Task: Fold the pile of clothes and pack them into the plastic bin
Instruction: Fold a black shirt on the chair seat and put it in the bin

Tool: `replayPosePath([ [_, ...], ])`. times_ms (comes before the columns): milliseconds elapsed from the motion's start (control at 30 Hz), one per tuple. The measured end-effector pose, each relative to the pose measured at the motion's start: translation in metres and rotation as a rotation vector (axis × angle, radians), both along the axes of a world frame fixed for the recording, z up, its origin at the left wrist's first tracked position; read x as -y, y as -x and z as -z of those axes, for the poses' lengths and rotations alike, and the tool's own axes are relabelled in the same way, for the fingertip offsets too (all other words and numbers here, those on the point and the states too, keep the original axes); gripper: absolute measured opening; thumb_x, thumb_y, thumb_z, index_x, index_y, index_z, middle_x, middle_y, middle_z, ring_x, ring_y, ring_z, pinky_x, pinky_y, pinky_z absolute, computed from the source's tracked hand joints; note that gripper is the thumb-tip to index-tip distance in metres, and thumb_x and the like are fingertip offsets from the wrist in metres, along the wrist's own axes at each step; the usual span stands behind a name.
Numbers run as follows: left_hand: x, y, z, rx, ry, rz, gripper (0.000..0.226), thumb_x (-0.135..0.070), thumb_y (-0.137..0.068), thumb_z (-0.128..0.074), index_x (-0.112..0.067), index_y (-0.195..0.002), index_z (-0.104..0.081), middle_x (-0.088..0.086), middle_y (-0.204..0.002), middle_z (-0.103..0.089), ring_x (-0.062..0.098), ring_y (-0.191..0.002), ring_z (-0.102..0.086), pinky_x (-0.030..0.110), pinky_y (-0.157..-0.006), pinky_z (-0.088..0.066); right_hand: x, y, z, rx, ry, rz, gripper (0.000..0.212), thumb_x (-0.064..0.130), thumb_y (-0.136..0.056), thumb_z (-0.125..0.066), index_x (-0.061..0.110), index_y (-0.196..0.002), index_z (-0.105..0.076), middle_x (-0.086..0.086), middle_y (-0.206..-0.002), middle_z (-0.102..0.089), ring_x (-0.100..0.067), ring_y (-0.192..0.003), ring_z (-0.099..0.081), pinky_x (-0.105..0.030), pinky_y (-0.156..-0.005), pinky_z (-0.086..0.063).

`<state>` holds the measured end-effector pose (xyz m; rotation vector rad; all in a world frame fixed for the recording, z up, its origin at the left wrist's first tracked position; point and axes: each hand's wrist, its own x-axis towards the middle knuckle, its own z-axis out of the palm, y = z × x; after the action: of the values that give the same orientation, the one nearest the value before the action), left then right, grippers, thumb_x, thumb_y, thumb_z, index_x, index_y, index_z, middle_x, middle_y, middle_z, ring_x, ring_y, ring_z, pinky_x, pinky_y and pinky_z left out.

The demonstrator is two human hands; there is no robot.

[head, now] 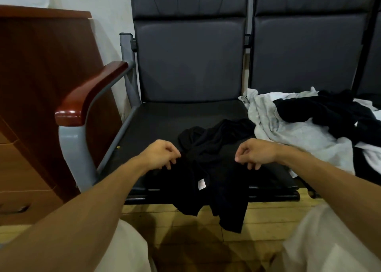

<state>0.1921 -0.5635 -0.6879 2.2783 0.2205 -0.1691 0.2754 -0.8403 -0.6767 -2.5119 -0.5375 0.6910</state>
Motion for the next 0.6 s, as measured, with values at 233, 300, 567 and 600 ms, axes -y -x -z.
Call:
replayPosePath([
  [233,0.002,-0.016,0.015,-0.224,-0.496,0.001,0.063,-0.050,-0.091,-0.056,-0.010,-0.138,-0.039,0.012,-0.139,-0.032,0.030,-0.127,-0.040,0.041,-0.106,-0.039,-0.029,0.002,0.012,0.125,0.112,-0.029,0.029,0.052,-0.088,-0.061,0.023,-0.095,-0.063,0.010,-0.082,-0.061,-0.009,-0.079,-0.059,-0.022,-0.077,-0.044],
  [300,0.003,-0.021,0.015,-0.279,-0.541,-0.036,0.074,-0.059,-0.089,-0.054,-0.008,-0.140,-0.037,0.015,-0.144,-0.028,0.034,-0.131,-0.035,0.046,-0.109,-0.036,-0.038,0.003,0.014,0.087,0.125,-0.073,0.031,0.047,-0.087,-0.065,0.019,-0.101,-0.062,0.010,-0.085,-0.059,-0.011,-0.087,-0.057,-0.022,-0.078,-0.042],
  [567,0.004,-0.031,0.006,-0.155,-0.373,-0.041,0.035,-0.036,-0.101,-0.042,-0.012,-0.077,-0.046,0.003,-0.073,-0.049,0.015,-0.063,-0.047,0.029,-0.061,-0.037,-0.036,-0.010,0.013,-0.012,-0.475,0.329,0.018,0.021,-0.096,-0.056,0.004,-0.099,-0.059,-0.012,-0.086,-0.059,-0.025,-0.086,-0.059,-0.037,-0.076,-0.051],
  [600,0.004,-0.031,0.007,-0.139,-0.367,-0.071,0.031,-0.036,-0.102,-0.040,-0.010,-0.087,-0.048,0.004,-0.080,-0.052,0.015,-0.066,-0.051,0.030,-0.063,-0.040,-0.035,-0.013,0.013,0.018,-0.538,0.389,0.012,0.020,-0.095,-0.058,0.008,-0.096,-0.059,-0.011,-0.086,-0.059,-0.024,-0.086,-0.059,-0.036,-0.078,-0.050],
])
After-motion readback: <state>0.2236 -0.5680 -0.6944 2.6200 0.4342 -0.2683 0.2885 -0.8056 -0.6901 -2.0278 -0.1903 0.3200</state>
